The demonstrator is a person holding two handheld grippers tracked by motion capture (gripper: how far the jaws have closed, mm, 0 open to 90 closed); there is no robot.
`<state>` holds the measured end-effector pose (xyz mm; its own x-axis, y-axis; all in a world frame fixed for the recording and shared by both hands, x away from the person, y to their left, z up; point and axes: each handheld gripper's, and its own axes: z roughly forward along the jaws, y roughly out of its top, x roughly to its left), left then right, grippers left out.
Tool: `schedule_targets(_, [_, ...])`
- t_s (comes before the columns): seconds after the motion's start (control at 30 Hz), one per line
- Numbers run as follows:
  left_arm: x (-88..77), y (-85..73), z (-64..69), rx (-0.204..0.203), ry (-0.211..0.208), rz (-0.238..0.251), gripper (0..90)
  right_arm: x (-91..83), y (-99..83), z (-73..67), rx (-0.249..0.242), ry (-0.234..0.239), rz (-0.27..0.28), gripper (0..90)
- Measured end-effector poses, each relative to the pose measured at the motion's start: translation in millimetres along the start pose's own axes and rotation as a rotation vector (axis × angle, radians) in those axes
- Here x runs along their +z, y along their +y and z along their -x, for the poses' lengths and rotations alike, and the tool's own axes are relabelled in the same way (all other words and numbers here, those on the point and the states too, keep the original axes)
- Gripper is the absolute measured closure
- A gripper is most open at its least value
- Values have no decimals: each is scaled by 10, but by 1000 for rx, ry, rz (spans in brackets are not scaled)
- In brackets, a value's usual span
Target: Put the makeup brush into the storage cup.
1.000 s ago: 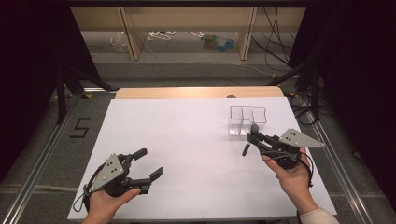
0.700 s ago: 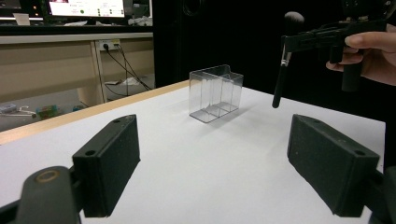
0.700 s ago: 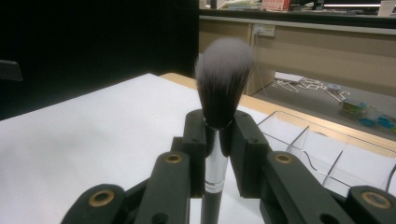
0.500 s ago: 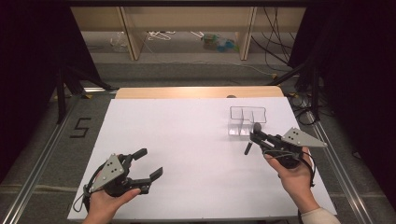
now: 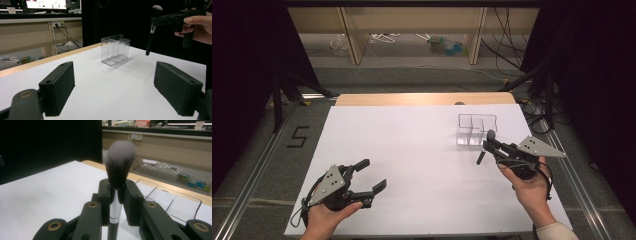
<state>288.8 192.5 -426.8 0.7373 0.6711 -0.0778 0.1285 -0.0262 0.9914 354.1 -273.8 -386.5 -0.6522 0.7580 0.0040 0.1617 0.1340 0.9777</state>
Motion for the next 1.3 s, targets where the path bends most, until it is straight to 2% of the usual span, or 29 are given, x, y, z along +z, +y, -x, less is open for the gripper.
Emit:
schedule_targets(0.1, [-2, 4, -9, 14, -2, 0, 168, 1, -7, 17, 4, 2, 6, 776])
schedule_targets(0.13, [-2, 4, -8, 14, -2, 0, 168, -9, -7, 17, 15, 3, -8, 776])
schedule_targets(0.23, [-3, 4, -8, 14, -1, 0, 168, -15, -6, 39, 1, -7, 2, 776])
schedule_targets(0.3, [-2, 4, -8, 13, -1, 0, 168, -28, -6, 33, 24, -8, -14, 776])
schedule_targets(0.33, [-2, 4, -9, 14, -2, 0, 168, -39, -1, 45, 12, -15, -25, 776])
schedule_targets(0.37, [-1, 4, -9, 13, -2, 0, 168, -29, -5, 57, 0, -18, -5, 776])
schedule_targets(0.7, [-2, 5, -9, 13, -2, 1, 168, -51, -5, 97, 3, -37, -6, 776])
schedule_targets(0.87, [-1, 4, -8, 12, -1, 1, 169, -41, -16, 113, 5, -36, 12, 776])
schedule_targets(1.13, [-1, 3, -10, 13, -1, 0, 169, -73, -8, 114, 20, -46, -25, 776])
schedule_targets(1.17, [0, 3, -10, 12, -1, 0, 169, -62, -10, 129, 0, -50, -6, 776])
schedule_targets(1.3, [0, 3, -10, 13, -2, 0, 169, -56, -15, 137, 2, -51, 5, 776])
